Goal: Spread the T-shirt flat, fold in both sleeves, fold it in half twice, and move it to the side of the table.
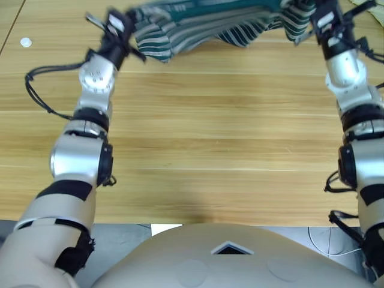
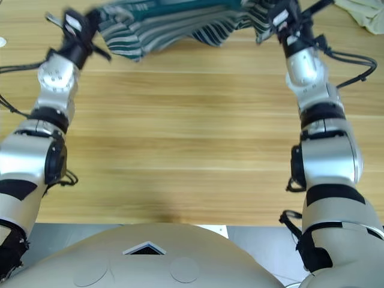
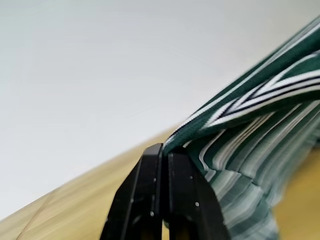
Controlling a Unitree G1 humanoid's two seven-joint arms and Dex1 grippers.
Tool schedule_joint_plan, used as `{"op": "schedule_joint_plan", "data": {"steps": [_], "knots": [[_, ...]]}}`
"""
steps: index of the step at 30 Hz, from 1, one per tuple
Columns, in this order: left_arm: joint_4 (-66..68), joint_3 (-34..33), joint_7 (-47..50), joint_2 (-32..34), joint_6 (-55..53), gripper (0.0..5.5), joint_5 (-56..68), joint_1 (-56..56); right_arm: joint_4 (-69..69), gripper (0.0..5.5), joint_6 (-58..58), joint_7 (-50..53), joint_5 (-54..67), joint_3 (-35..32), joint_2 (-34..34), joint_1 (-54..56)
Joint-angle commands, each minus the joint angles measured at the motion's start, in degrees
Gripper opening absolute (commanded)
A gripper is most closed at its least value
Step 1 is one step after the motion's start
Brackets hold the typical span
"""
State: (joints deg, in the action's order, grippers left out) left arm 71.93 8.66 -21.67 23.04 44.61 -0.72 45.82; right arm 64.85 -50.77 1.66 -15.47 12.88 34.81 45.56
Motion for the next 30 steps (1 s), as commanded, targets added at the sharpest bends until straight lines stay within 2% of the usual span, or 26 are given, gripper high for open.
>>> {"op": "schedule_joint_plan", "data": {"steps": [1,3,6,13,16,17,20,24,27,30], "knots": [[-9.55,11.11,-23.84,4.87,13.21,0.03,-3.72,-22.45,-14.73,0.0,-10.2,-22.34,5.04,7.67,11.17,-24.89],[-15.36,14.31,-28.17,6.96,15.15,0.03,-3.96,-31.13,-24.49,0.0,-9.29,-26.51,7.63,8.15,16.2,-36.09],[-25.38,14.33,-31.17,9.22,13.27,0.03,1.24,-37.75,-35.62,0.0,-5.83,-29.01,10.83,5.39,20.08,-45.19],[-41.0,10.18,-28.66,13.4,5.97,0.03,6.0,-47.53,-47.47,0.0,1.78,-30.12,9.5,1.63,19.67,-52.91],[-42.8,8.11,-26.22,14.32,4.24,0.03,5.15,-52.32,-49.63,0.0,3.08,-29.91,8.63,0.68,19.47,-56.07],[-43.66,7.65,-25.56,14.42,3.76,0.32,4.93,-53.77,-50.19,0.0,3.23,-29.82,8.47,0.29,19.43,-57.12],[-48.9,7.64,-25.41,14.8,2.36,0.73,5.72,-58.67,-53.95,0.0,3.29,-29.44,8.83,-1.82,19.98,-62.05],[-52.87,7.55,-24.6,14.33,1.24,1.41,4.49,-61.05,-54.96,0.74,4.63,-29.25,7.01,-3.86,19.76,-64.59],[-55.1,6.77,-24.43,15.51,1.04,1.59,4.69,-63.99,-56.18,1.02,6.22,-28.13,4.75,-6.31,19.91,-66.87],[-59.31,3.12,-25.86,17.58,0.25,1.59,13.65,-67.5,-58.96,1.02,6.15,-27.39,6.16,-10.42,20.38,-71.27]]}}
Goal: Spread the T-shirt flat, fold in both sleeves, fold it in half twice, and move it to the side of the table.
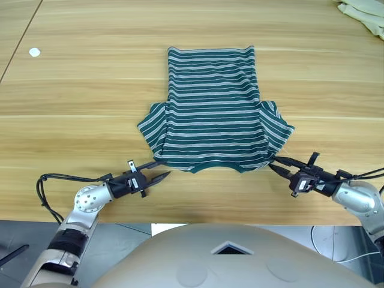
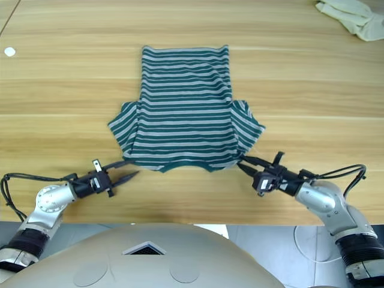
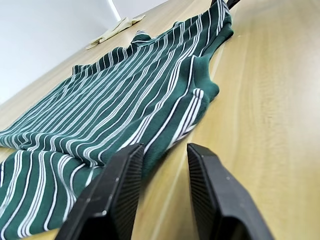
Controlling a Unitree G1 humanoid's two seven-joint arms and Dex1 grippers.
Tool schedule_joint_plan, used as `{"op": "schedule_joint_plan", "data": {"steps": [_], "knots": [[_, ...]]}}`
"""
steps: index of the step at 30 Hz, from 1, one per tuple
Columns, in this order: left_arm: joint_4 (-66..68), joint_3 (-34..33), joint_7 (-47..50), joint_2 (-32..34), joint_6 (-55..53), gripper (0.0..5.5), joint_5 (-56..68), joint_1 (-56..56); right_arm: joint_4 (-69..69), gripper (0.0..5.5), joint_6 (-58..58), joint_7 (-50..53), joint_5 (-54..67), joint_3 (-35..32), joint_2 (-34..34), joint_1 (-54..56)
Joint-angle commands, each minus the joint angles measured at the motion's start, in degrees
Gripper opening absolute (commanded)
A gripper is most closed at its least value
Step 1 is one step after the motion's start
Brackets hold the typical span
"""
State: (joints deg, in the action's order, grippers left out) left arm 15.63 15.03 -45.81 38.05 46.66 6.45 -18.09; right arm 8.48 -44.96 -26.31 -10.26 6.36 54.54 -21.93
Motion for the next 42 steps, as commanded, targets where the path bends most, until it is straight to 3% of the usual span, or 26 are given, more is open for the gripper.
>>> {"op": "schedule_joint_plan", "data": {"steps": [1,4,5,7,9,16,24,30,39,42], "knots": [[-4.57,-4.9,-2.31,2.89,-2.36,1.59,10.35,-4.14,-3.3,1.02,0.39,0.65,1.4,-5.22,0.71,-4.68],[-10.94,-9.94,-2.44,1.8,-4.63,1.59,21.1,-2.91,-5.14,1.02,-0.03,0.63,3.75,-8.16,-0.11,-6.21],[-10.57,-12.52,2.67,-0.06,-7.59,1.59,19.66,1.27,-5.77,1.02,-0.43,0.47,6.71,-9.14,-0.75,-5.41],[-5.15,-15.01,14.44,-2.66,-12.74,1.59,7.01,10.65,-5.1,1.02,1.18,1.26,9.2,-9.67,-3.16,0.08],[0.08,-13.34,22.07,-3.67,-15.65,1.59,-6.18,17.46,-0.85,1.02,4.0,3.86,3.41,-7.92,-6.5,9.03],[12.79,-3.27,32.81,-5.17,-14.92,1.59,-30.73,27.15,20.22,1.02,9.18,18.78,-22.72,3.03,-14.28,29.71],[18.54,0.18,37.95,-4.24,-15.07,1.59,-37.69,27.55,32.23,1.02,10.24,25.51,-28.43,8.52,-14.93,33.07],[18.2,2.46,38.12,-1.95,-16.96,1.59,-40.53,24.47,36.32,1.02,10.71,26.95,-27.17,8.91,-12.48,31.73],[13.01,4.07,36.91,0.53,-21.87,1.59,-41.73,18.37,32.29,1.02,9.07,27.01,-23.92,8.17,-11.14,29.96],[8.91,1.39,39.86,-0.1,-22.83,1.59,-39.54,17.74,27.0,1.02,3.12,27.44,-17.16,5.55,-12.74,28.64]]}}
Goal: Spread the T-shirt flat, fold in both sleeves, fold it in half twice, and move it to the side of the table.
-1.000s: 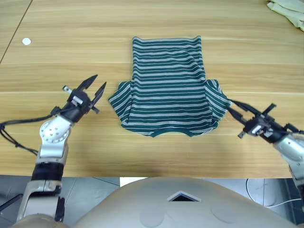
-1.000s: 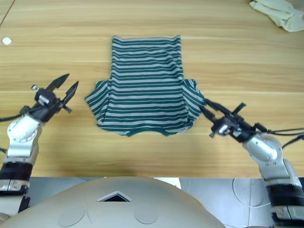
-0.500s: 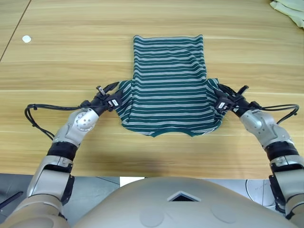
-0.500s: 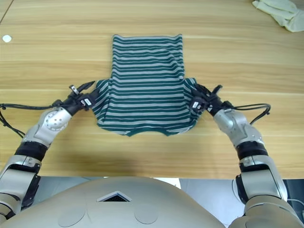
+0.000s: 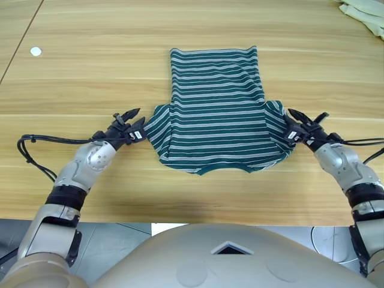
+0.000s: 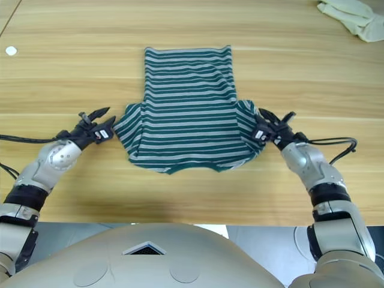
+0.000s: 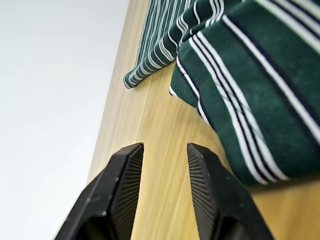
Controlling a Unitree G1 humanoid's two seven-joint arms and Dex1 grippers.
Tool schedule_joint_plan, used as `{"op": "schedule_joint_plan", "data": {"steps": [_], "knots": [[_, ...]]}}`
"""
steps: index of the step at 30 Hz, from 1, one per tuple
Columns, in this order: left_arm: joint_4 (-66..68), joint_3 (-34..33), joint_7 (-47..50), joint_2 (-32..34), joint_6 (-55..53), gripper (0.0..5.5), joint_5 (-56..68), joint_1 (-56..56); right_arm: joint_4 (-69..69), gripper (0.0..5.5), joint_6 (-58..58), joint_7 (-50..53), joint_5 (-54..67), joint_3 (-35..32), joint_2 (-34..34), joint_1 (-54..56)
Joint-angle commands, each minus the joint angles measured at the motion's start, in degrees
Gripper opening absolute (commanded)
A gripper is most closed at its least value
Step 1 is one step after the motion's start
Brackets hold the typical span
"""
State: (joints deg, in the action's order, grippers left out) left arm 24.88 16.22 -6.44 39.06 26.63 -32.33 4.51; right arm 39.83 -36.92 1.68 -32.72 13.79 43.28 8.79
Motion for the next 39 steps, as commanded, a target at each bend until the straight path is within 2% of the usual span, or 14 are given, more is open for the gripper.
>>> {"op": "schedule_joint_plan", "data": {"steps": [1,5,7,9,13,24,27,32,39], "knots": [[-1.43,-1.05,1.74,-1.54,-3.31,1.59,0.05,-4.45,-6.72,1.02,-6.96,-0.26,8.03,-3.05,-2.16,-2.47],[-6.05,-4.96,5.29,-2.26,-4.34,1.59,1.57,-3.79,-15.75,1.02,-6.55,4.55,18.04,-13.38,-5.17,-2.83],[-10.56,-5.08,3.96,-2.69,-3.34,1.59,2.93,-4.85,-21.91,1.02,-4.1,4.91,23.48,-17.89,-6.72,-4.0],[-13.77,-3.76,1.66,-3.18,-2.51,1.59,3.52,-5.46,-27.4,1.02,-1.79,3.74,26.62,-19.71,-8.05,-5.66],[-13.77,-0.93,-2.27,-3.72,-2.94,1.59,1.75,-3.19,-33.93,1.02,1.43,1.18,25.56,-19.79,-9.65,-8.33],[-5.13,6.77,-9.0,0.67,-1.28,1.59,-7.73,1.51,-34.46,1.02,4.15,1.07,20.5,-21.13,-11.66,-8.64],[-6.49,5.48,-8.34,1.86,-2.11,1.59,-6.92,-0.77,-33.98,1.02,3.71,1.19,19.43,-21.38,-11.67,-9.21],[-13.66,0.11,-6.89,2.18,-5.04,1.59,-1.21,-11.43,-32.87,1.02,3.24,1.3,18.7,-21.82,-11.51,-9.72],[-18.43,-1.68,-6.8,2.24,-8.41,1.59,-1.25,-16.6,-31.45,1.02,2.05,0.63,17.39,-20.74,-11.42,-8.99]]}}
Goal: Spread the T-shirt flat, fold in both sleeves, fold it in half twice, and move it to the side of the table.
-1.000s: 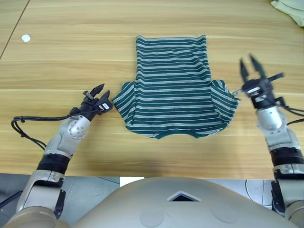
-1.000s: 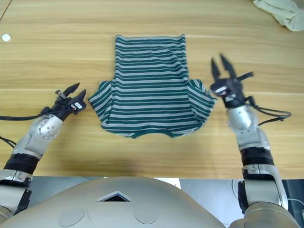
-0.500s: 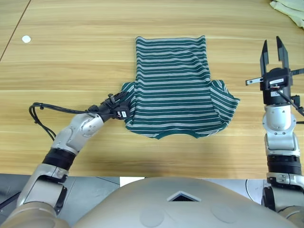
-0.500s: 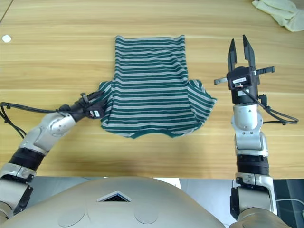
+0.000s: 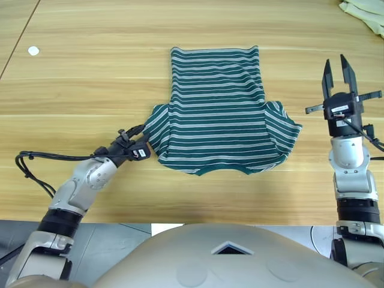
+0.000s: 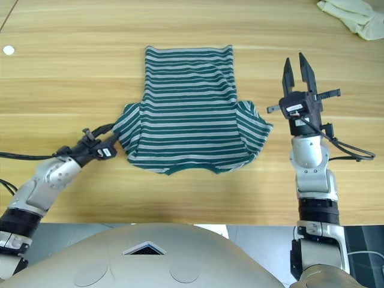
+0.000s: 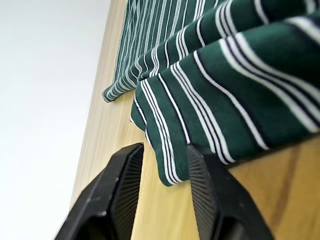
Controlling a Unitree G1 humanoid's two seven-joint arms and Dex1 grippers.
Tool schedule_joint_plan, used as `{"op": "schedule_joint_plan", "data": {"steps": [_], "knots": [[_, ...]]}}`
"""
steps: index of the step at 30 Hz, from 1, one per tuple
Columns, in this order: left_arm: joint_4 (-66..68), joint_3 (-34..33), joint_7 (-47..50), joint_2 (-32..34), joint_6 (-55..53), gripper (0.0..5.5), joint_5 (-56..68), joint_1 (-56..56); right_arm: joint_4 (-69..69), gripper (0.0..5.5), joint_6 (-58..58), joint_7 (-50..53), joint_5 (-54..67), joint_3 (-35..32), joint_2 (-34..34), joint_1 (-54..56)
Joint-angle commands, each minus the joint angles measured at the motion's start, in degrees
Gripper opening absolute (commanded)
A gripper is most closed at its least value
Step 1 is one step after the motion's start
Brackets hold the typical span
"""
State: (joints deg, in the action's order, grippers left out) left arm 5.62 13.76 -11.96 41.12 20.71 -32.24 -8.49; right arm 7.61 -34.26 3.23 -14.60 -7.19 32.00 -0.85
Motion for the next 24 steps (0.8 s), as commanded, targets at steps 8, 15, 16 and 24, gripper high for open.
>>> {"op": "schedule_joint_plan", "data": {"steps": [8,15,16,24], "knots": [[-2.15,-5.35,4.34,-1.87,-3.91,1.59,0.1,3.46,2.01,1.02,-1.41,-0.59,-1.77,0.1,-0.34,1.12],[4.05,4.2,-4.31,2.37,2.74,1.59,-7.18,9.88,2.42,1.02,-1.41,-0.38,-3.31,1.06,-1.14,0.72],[5.35,5.6,-5.92,3.19,4.13,1.59,-7.98,10.9,2.5,1.02,-1.43,-0.41,-3.51,1.31,-1.25,0.74],[15.03,12.98,-11.05,6.17,10.5,1.59,-12.37,17.14,2.57,1.02,-1.39,-0.77,-4.95,2.52,-2.26,0.16]]}}
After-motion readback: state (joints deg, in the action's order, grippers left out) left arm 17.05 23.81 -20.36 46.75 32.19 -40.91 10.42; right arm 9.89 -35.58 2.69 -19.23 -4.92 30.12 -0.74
